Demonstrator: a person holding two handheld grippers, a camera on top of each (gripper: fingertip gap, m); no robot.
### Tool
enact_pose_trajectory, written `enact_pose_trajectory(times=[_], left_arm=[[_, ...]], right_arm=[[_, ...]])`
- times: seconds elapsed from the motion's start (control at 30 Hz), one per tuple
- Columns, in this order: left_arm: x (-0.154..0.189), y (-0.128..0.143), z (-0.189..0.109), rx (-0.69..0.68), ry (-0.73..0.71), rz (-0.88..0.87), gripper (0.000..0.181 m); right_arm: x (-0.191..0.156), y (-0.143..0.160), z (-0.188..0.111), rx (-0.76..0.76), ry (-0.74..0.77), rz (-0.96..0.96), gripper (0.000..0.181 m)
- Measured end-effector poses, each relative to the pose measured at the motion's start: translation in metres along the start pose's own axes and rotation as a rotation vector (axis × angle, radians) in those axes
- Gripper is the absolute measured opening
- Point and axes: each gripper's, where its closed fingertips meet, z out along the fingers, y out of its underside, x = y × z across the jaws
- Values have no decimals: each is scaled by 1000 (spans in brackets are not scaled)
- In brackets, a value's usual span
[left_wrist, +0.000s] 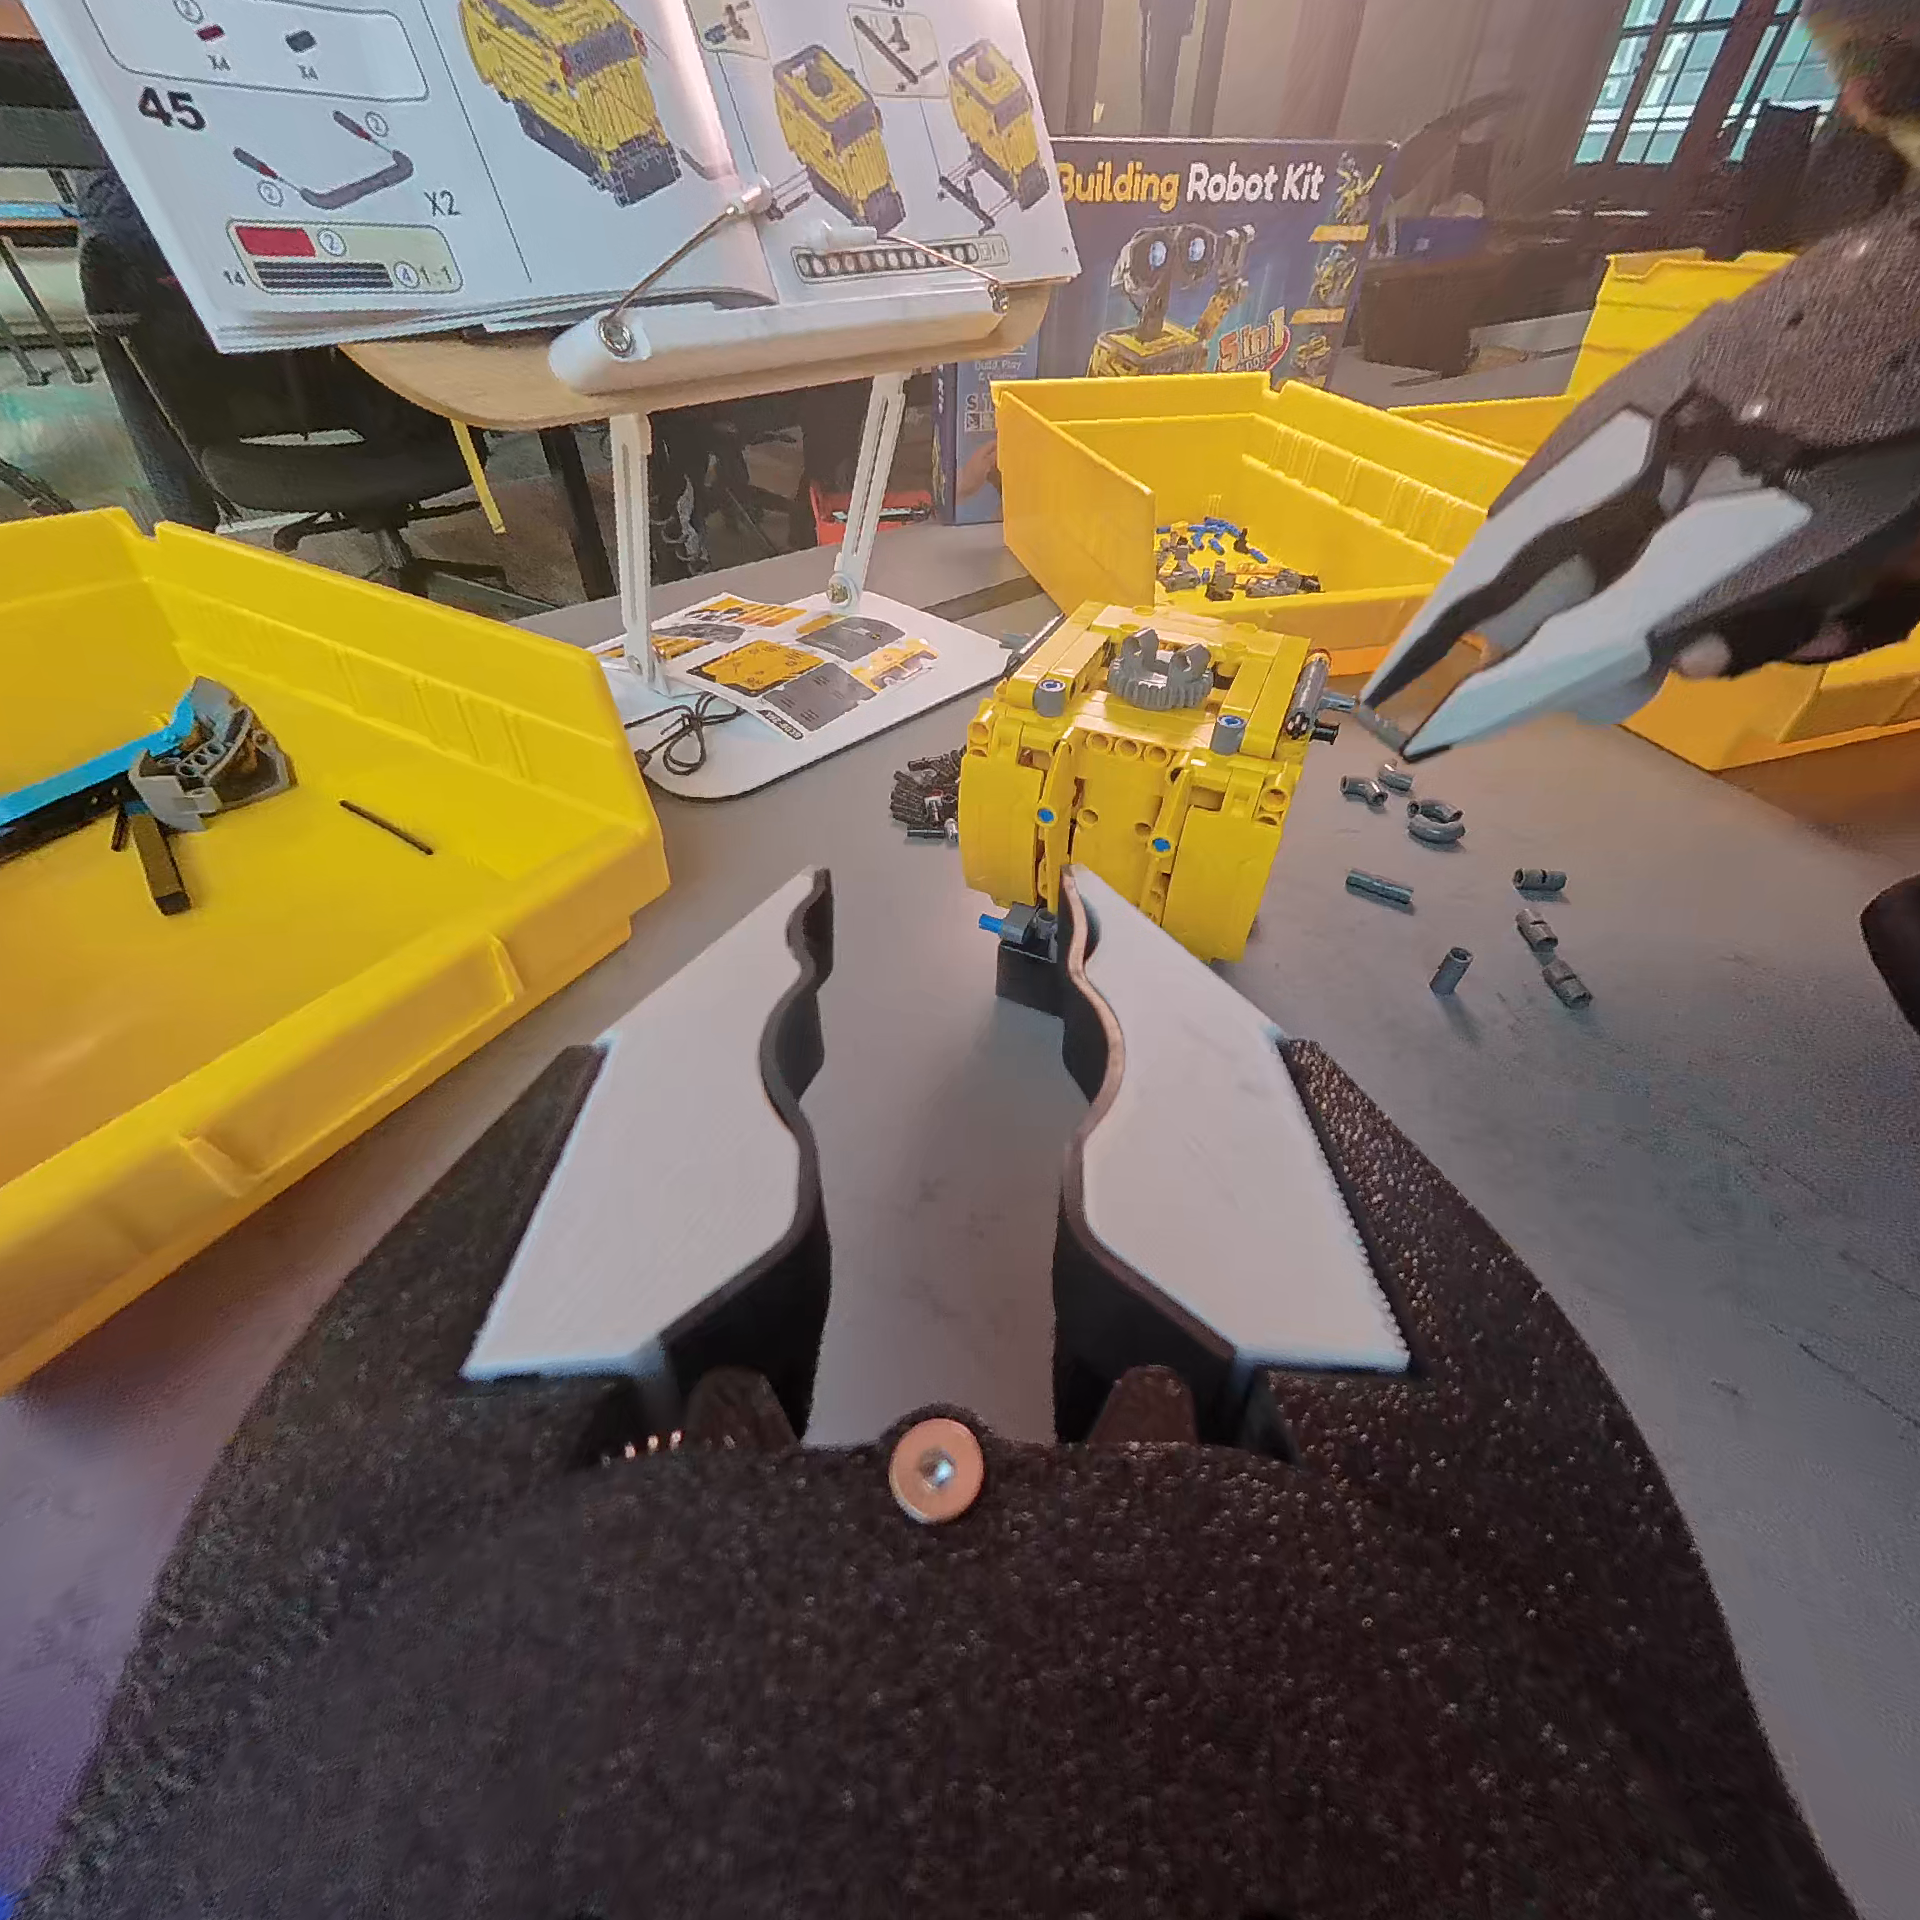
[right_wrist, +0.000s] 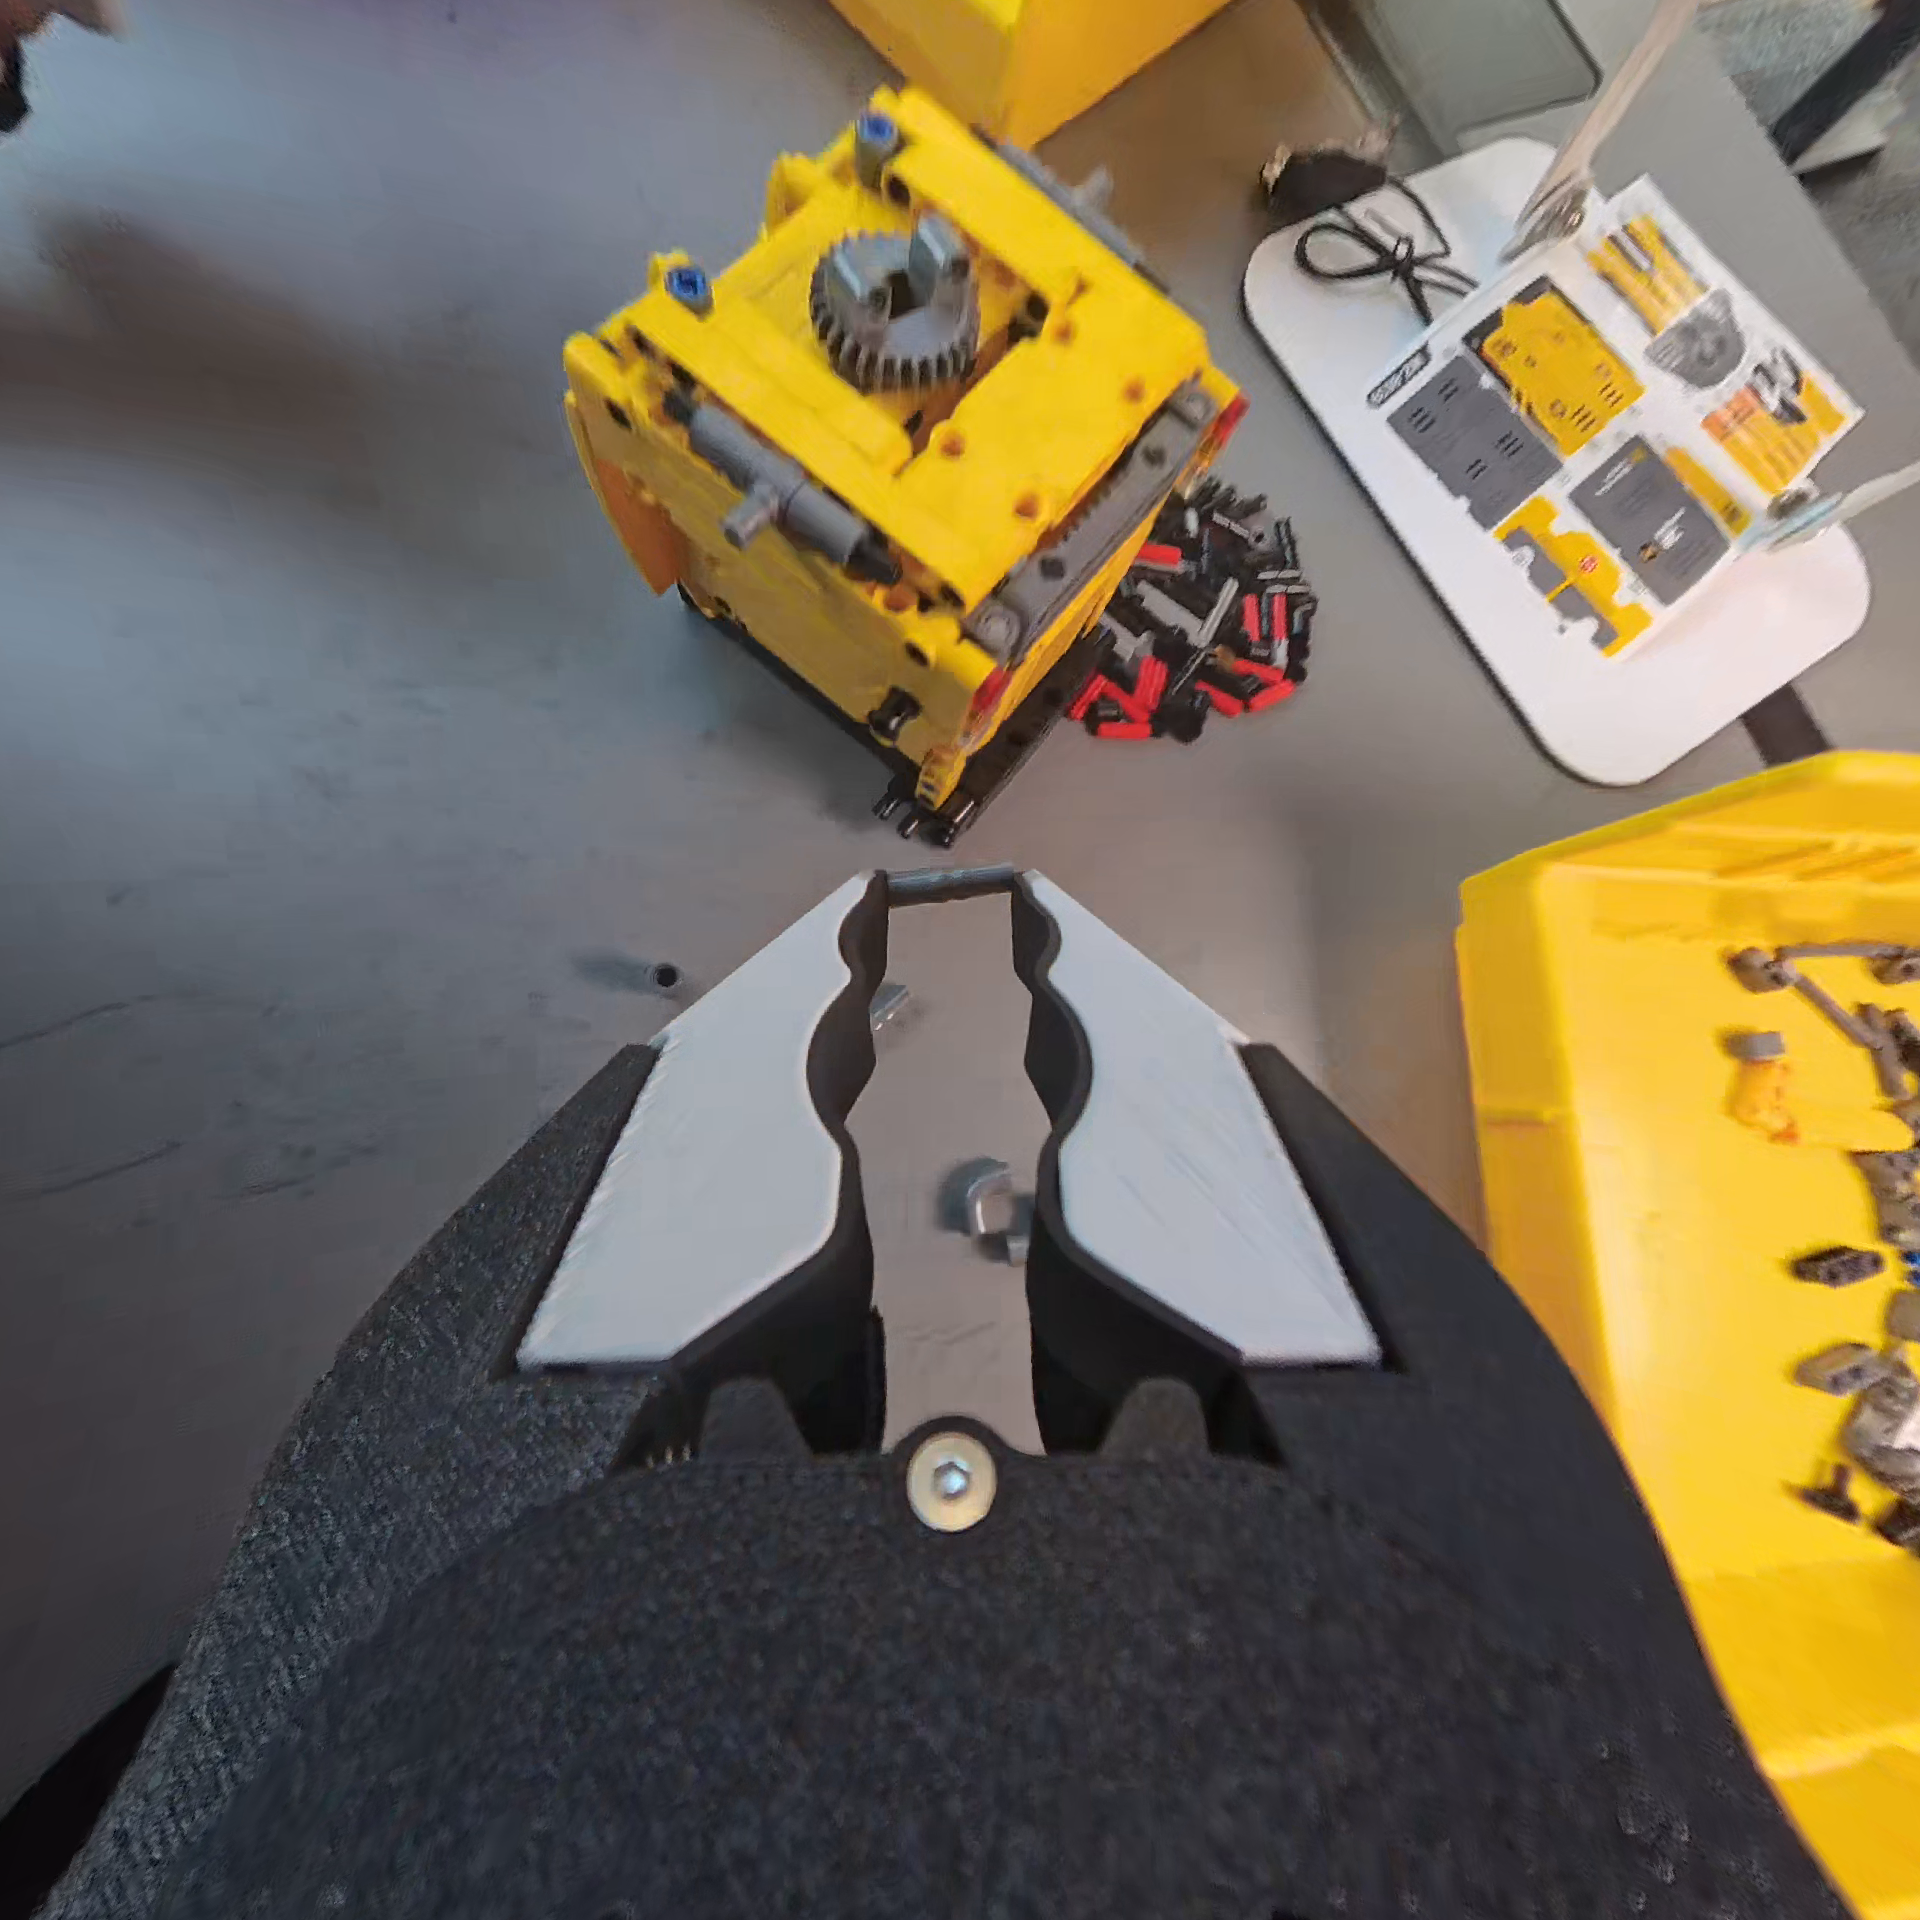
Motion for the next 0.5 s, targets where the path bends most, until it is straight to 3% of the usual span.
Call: enact_pose_trajectory(times=[0.17, 0.5], left_arm=[[3, 1, 1, -5, 15, -6, 42], [2, 5, 2, -18, 7, -2, 42]], right_arm=[[-20, 34, 29, -23, 4, 141, 23], [-30, 44, 47, -94, 0, 122, 24]])
